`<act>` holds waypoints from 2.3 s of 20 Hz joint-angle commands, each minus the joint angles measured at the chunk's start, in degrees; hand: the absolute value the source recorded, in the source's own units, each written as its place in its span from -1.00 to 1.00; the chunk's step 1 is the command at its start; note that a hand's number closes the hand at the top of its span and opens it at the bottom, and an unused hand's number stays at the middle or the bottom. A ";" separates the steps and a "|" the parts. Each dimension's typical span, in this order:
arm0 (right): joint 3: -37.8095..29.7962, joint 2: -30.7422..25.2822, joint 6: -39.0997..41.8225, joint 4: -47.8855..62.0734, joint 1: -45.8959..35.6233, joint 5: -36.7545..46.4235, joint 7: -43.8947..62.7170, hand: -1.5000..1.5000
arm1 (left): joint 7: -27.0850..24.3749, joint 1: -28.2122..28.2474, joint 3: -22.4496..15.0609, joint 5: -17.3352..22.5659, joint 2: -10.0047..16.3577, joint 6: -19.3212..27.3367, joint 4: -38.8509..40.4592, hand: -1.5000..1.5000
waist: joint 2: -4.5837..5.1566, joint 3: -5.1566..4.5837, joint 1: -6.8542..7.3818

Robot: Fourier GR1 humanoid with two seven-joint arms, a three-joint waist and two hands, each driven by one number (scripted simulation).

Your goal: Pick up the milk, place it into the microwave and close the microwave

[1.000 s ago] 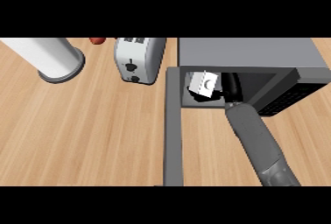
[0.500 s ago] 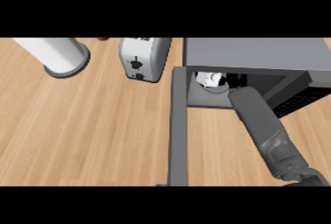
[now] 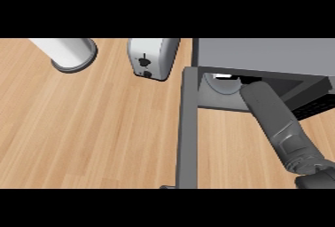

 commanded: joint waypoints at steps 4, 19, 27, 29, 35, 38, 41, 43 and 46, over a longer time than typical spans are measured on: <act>1.11 -4.99 -2.13 5.58 -1.91 3.05 -0.02 1.00 | 0.62 -1.78 -1.63 -1.58 0.12 0.55 0.82 -1.00 | 0.47 -0.28 0.96; 1.77 -3.88 -7.02 7.43 -2.51 4.81 2.89 -1.00 | -2.38 -4.92 -3.34 -7.24 0.93 -2.12 6.29 -1.00 | 1.13 -0.20 1.75; -1.34 -4.96 5.26 6.63 -4.41 1.44 -1.10 -1.00 | -2.59 -5.09 -6.28 -6.78 1.07 -5.19 5.20 -1.00 | 0.16 -0.19 1.12; -3.27 -3.42 6.22 5.51 -3.49 -0.61 -3.30 -1.00 | -3.09 -5.01 -8.29 -9.26 -0.92 -5.59 5.06 -1.00 | 0.23 -0.18 0.37; -6.88 -0.68 12.19 5.27 -1.29 -4.51 -7.49 -1.00 | -3.53 -4.47 -11.87 -9.50 -2.45 -8.32 3.52 -1.00 | -0.69 -0.25 -0.85; -9.54 -1.21 18.06 4.31 0.53 -7.50 -11.20 -1.00 | -1.37 -7.12 -13.32 -9.05 -2.43 -5.61 3.76 -1.00 | -1.01 -0.23 -2.29; -11.27 -0.83 22.12 4.78 1.40 -9.46 -11.69 -1.00 | -2.59 -4.28 -14.55 -9.98 -4.89 -7.10 2.46 -1.00 | -1.52 -0.35 -2.49; -11.98 -1.64 24.57 5.10 2.87 -10.17 -13.05 -1.00 | -1.27 -4.92 -15.33 -8.84 -3.47 -7.51 2.96 -1.00 | -1.47 -0.34 -2.60; -13.01 3.18 27.60 4.33 6.38 -12.01 -16.45 -1.00 | 2.01 -6.96 -17.62 -7.90 -3.50 -4.72 1.69 1.00 | -2.15 -0.36 -4.20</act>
